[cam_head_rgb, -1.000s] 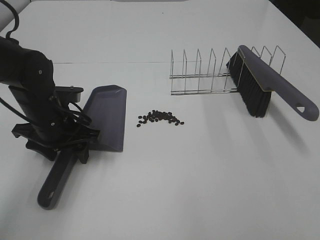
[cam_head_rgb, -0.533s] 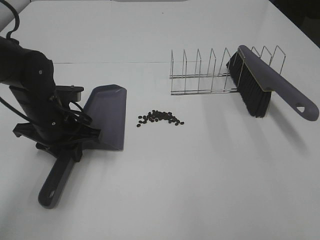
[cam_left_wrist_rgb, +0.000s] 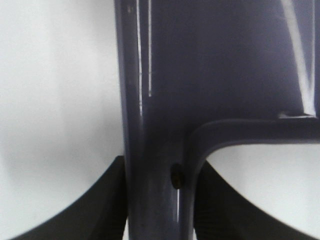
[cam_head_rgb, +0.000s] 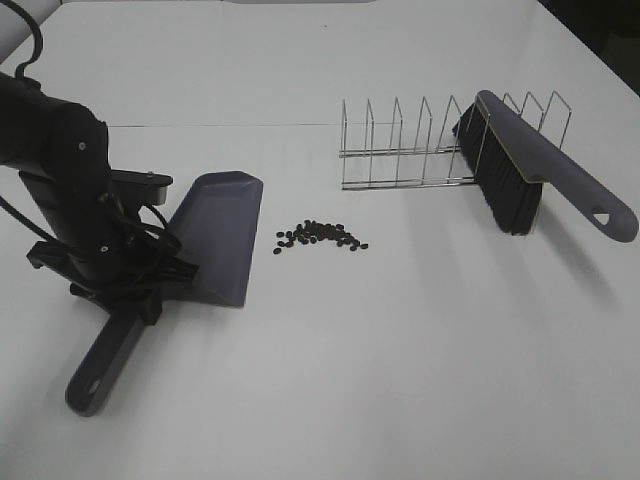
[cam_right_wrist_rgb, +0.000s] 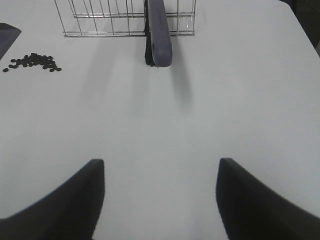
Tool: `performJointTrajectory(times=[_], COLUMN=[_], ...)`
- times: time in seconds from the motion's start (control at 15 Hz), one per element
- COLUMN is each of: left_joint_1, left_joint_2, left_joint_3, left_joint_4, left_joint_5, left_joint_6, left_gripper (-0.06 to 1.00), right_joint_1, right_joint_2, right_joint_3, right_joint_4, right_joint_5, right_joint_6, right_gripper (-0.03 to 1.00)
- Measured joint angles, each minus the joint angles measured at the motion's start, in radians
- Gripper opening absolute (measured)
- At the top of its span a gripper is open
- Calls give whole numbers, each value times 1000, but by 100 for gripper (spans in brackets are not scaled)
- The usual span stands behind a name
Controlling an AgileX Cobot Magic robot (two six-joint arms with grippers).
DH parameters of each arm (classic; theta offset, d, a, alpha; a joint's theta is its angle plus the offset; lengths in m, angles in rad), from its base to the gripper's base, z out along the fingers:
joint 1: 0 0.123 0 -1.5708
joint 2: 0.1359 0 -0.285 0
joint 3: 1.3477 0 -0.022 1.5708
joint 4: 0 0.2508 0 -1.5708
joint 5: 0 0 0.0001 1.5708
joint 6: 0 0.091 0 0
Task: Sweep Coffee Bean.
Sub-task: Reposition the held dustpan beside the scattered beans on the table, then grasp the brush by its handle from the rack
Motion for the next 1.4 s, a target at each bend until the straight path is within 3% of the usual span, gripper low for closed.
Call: performJointTrajectory(times=[0.8,1.0,1.07,1.2,1.4], left_joint_1=[0,0,0,0,0], left_joint_2=[-76,-76,-76,-76,-76], left_joint_3=[0,0,0,0,0], left_joint_4=[42,42,42,42,42], left_joint_5=[82,82,82,82,82], left_joint_6=[-38,-38,-38,-38,-38], left_gripper=[31,31,31,31,31], right_joint_1=[0,0,0,0,0], right_joint_2=[54,235,424,600,763], right_joint_3=[-11,-100,-212,-318,-386], right_joint_4=[-1,4,35,66,111], right_joint_5=[0,0,-1,-3,-33], right_joint_6=[0,0,0,0,0], right_gripper=[56,56,56,56,56])
